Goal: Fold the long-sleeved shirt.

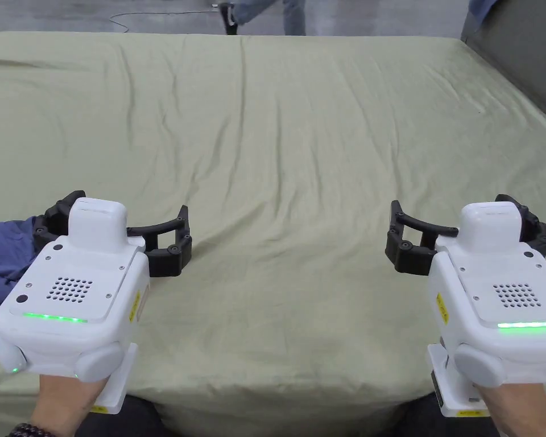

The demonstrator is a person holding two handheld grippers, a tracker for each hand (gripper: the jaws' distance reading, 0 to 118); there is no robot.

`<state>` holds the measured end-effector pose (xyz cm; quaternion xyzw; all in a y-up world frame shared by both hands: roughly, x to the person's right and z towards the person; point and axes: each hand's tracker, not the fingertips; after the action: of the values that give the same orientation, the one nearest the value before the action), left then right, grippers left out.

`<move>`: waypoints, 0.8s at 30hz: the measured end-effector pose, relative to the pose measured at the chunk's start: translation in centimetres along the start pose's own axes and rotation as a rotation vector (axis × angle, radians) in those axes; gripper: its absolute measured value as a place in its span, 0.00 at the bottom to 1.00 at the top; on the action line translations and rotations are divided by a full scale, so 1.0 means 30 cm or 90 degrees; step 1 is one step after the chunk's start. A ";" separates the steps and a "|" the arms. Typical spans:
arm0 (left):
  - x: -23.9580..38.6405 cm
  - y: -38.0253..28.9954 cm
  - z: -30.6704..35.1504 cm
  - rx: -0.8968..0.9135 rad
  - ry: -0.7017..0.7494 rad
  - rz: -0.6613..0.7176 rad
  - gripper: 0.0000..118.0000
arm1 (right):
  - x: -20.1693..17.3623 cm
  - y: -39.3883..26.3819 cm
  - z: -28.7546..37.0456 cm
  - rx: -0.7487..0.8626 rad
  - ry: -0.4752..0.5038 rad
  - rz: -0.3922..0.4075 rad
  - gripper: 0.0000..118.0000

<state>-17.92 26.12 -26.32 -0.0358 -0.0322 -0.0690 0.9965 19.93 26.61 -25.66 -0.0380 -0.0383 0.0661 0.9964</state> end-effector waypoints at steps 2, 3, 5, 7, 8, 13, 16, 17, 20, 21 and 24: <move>-0.001 0.000 0.000 0.000 0.001 0.001 1.00 | 0.001 -0.001 -0.001 0.000 -0.001 0.002 1.00; -0.001 0.000 0.000 0.001 0.001 0.001 1.00 | 0.001 -0.001 -0.002 0.000 -0.001 0.003 1.00; -0.001 -0.001 0.000 0.000 0.001 0.001 1.00 | 0.003 0.001 -0.003 -0.002 -0.002 0.003 1.00; 0.000 -0.001 0.000 -0.001 0.001 0.000 1.00 | 0.005 0.005 -0.004 -0.009 0.003 -0.004 1.00; 0.001 0.000 0.000 -0.001 0.000 0.000 1.00 | 0.006 0.008 -0.006 -0.015 0.009 -0.009 1.00; 0.000 0.001 0.001 -0.001 -0.001 -0.003 1.00 | 0.028 0.021 -0.020 -0.069 0.048 -0.087 1.00; -0.002 0.001 -0.002 -0.006 -0.002 0.001 1.00 | 0.015 0.062 -0.056 -0.153 0.003 -0.116 1.00; -0.002 0.001 -0.002 -0.006 -0.001 0.000 1.00 | 0.003 0.077 -0.070 -0.200 -0.029 -0.111 1.00; -0.001 -0.001 -0.003 -0.007 0.002 -0.004 1.00 | -0.024 0.089 -0.100 -0.281 -0.079 -0.078 1.00; -0.001 -0.001 -0.003 -0.008 0.003 -0.005 1.00 | -0.030 0.083 -0.107 -0.297 -0.092 -0.067 1.00; 0.000 -0.001 -0.004 -0.011 0.001 -0.005 1.00 | -0.036 0.056 -0.116 -0.285 -0.095 -0.067 1.00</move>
<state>-17.92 26.07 -26.43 -0.0439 -0.0311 -0.0736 0.9958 18.92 27.89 -29.35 -0.2512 -0.1273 0.0065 0.9595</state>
